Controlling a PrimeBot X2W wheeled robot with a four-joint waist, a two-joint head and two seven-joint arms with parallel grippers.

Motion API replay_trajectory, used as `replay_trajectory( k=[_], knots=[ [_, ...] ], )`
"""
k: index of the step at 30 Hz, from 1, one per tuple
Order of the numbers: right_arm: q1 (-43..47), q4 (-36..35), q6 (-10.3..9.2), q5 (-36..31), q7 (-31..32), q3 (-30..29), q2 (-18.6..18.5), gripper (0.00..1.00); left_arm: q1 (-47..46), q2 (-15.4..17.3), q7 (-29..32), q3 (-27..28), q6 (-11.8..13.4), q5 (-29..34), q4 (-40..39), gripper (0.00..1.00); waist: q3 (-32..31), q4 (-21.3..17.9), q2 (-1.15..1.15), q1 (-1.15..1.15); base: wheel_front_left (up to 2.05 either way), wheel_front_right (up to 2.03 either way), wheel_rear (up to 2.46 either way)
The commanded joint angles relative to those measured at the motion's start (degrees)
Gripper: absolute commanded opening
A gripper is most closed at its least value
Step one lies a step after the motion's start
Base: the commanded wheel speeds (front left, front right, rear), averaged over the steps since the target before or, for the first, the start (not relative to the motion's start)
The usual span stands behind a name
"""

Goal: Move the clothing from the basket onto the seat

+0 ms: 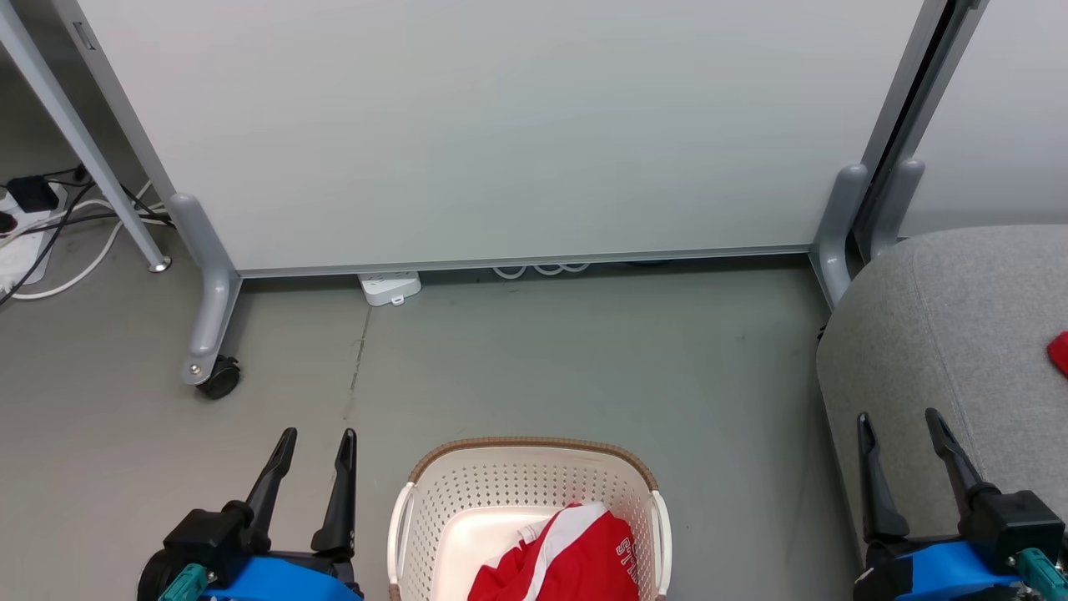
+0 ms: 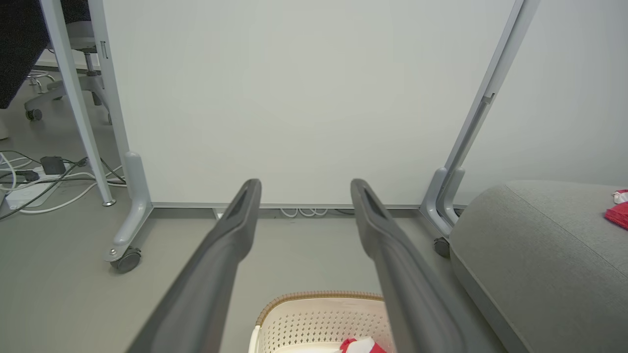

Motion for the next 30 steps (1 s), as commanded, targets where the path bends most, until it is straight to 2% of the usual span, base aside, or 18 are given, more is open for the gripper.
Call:
replay_trajectory(
  k=[1, 17, 24, 30],
  knots=[
    [1.18, -0.40, -0.06, 0.53, -0.19, 0.42, 0.34, 1.00, 1.00, 0.12, -0.17, 0.97, -0.23, 0.30, -0.03, 1.00, -0.35, 0.08, 0.00, 0.01, 0.00, 0.00, 0.00],
    [0.62, -0.24, -0.06, 1.63, 0.01, 1.17, 0.44, 1.00, 0.41, -0.58, -0.17, 1.48, -0.23, 0.83, 0.41, 1.00, 0.45, -0.06, 0.00, 0.01, 0.00, 0.00, 0.00],
    [-1.29, -1.30, -0.06, 1.87, -0.12, 1.69, 0.43, 1.00, -0.99, -0.56, -0.17, 0.92, -0.23, 0.82, 0.36, 1.00, 3.65, -0.49, 0.00, 0.01, 0.00, 0.00, 0.00],
    [-3.85, -3.25, -0.06, 1.49, -0.03, 1.87, 0.42, 1.00, -3.63, -0.59, -0.18, -1.09, -0.23, 0.66, 1.25, 1.00, 9.72, -1.62, 0.00, 0.01, 0.00, 0.00, 0.00]
  ],
)
